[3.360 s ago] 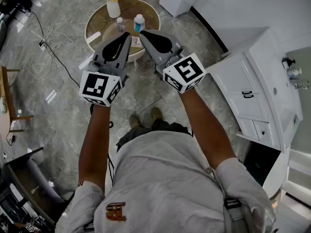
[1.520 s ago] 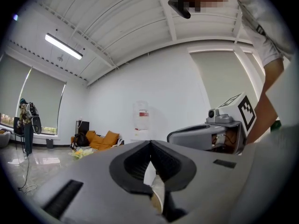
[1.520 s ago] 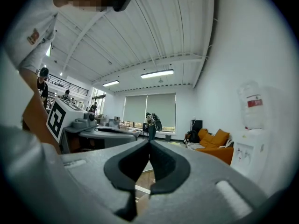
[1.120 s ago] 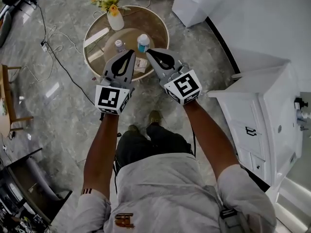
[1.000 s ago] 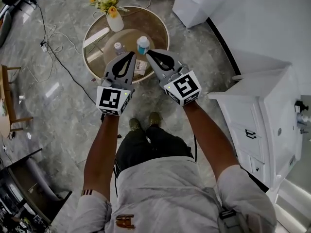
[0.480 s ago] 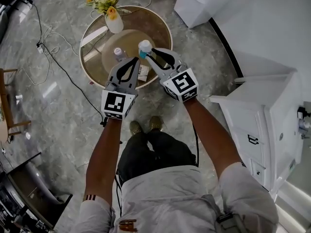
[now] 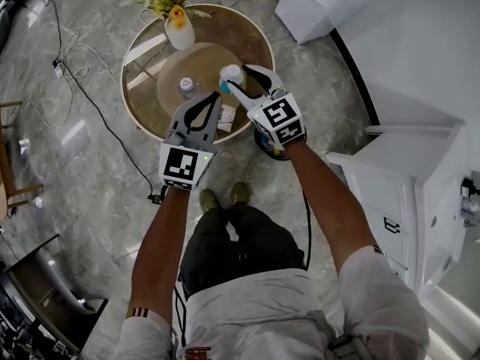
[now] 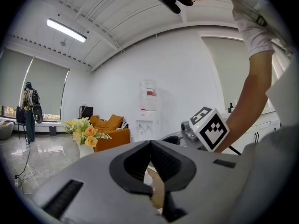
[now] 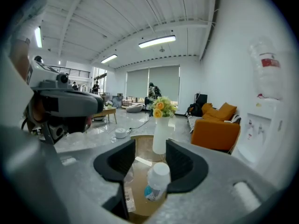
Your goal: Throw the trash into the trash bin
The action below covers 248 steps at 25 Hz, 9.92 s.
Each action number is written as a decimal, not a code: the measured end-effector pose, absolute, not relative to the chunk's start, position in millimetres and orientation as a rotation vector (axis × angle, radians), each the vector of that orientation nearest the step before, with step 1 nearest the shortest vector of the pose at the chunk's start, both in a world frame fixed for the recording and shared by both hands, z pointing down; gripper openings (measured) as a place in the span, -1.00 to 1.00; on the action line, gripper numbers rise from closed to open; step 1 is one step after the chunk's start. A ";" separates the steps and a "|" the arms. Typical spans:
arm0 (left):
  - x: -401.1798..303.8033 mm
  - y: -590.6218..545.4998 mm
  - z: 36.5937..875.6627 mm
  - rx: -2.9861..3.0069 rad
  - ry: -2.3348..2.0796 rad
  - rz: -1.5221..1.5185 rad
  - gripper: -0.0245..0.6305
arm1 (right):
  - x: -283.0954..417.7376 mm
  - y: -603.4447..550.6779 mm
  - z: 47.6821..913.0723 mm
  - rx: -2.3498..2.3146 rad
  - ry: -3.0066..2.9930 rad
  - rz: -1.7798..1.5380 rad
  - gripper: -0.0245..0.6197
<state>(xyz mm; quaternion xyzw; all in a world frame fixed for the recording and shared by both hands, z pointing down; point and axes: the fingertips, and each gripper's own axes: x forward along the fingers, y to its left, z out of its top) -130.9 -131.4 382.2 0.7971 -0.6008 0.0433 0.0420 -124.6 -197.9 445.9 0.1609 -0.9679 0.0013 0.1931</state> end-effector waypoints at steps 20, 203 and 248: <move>-138.4 -141.6 414.3 2.474 -1.808 0.166 -0.93 | -143.8 -237.5 548.3 0.484 -2.551 0.148 -0.25; 51.5 -130.0 391.0 2.617 -1.425 0.199 -0.93 | 171.1 -149.0 481.2 0.978 -2.421 0.154 -0.63; -136.4 -62.0 506.7 2.297 -1.771 0.285 -0.93 | -103.3 -75.5 554.1 0.357 -2.642 0.150 -0.73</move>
